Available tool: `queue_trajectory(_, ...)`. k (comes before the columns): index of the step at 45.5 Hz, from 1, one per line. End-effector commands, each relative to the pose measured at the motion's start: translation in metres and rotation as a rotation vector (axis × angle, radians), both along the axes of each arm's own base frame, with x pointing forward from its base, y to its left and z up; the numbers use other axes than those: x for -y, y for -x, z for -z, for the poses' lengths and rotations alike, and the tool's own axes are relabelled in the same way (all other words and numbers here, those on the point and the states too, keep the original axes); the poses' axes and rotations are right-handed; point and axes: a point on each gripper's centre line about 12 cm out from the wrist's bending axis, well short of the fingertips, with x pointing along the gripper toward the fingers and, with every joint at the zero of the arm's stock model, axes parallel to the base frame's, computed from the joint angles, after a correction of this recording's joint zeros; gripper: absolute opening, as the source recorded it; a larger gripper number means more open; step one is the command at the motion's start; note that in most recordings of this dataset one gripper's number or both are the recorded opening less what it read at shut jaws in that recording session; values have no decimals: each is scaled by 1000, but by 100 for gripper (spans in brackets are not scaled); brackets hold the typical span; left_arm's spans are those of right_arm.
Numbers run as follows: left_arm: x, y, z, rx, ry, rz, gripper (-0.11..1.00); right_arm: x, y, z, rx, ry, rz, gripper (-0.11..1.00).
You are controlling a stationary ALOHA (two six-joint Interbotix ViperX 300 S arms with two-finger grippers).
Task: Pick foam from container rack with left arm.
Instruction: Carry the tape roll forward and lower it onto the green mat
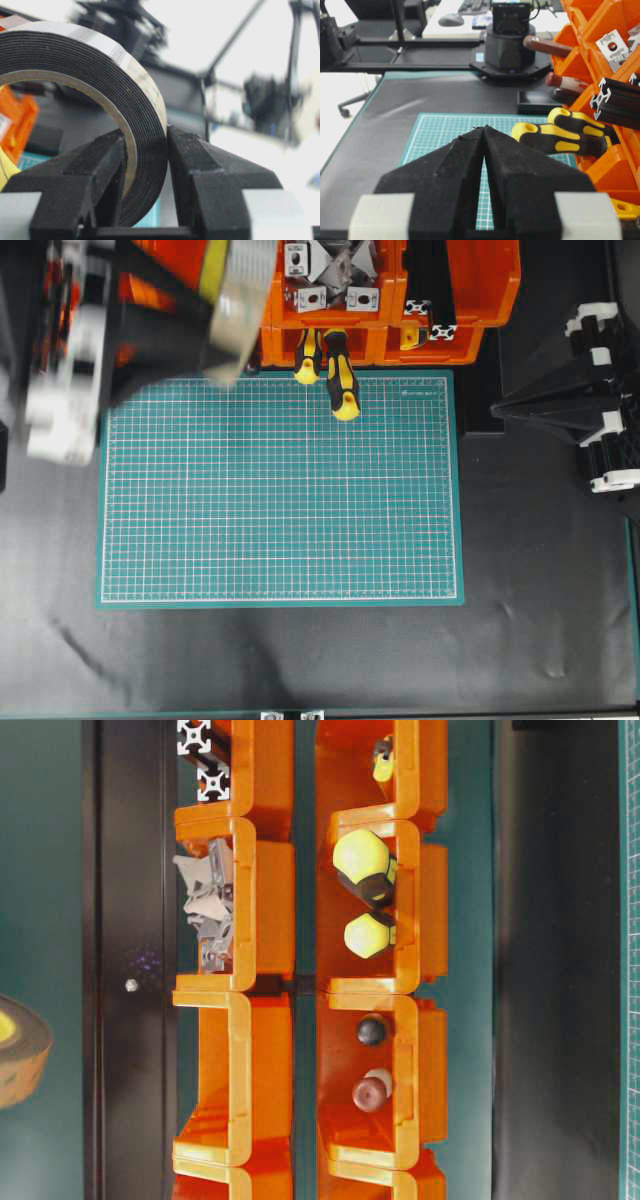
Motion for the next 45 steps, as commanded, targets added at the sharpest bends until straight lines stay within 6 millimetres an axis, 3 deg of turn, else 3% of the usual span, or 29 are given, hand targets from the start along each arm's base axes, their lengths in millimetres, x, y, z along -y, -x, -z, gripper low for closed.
queue_trajectory(1, 20, -1, 1, -24, -98, 81, 26, -1, -3, -14, 42, -9, -2, -1)
queue_trajectory(12, 65, -30, 64, -254, -234, 231, 26, -1, -3, -14, 42, -12, -3, -1)
queue_trajectory(29, 77, -50, 163, -687, -318, 277, 26, -1, -3, -15, 45, -17, -2, -1)
queue_trajectory(36, 79, -56, 177, -724, -325, 280, 26, -1, -2, -16, 48, -17, -2, -1)
queue_trajectory(45, 78, -56, 178, -725, -328, 278, 26, -1, -1, -17, 54, -18, -2, -1)
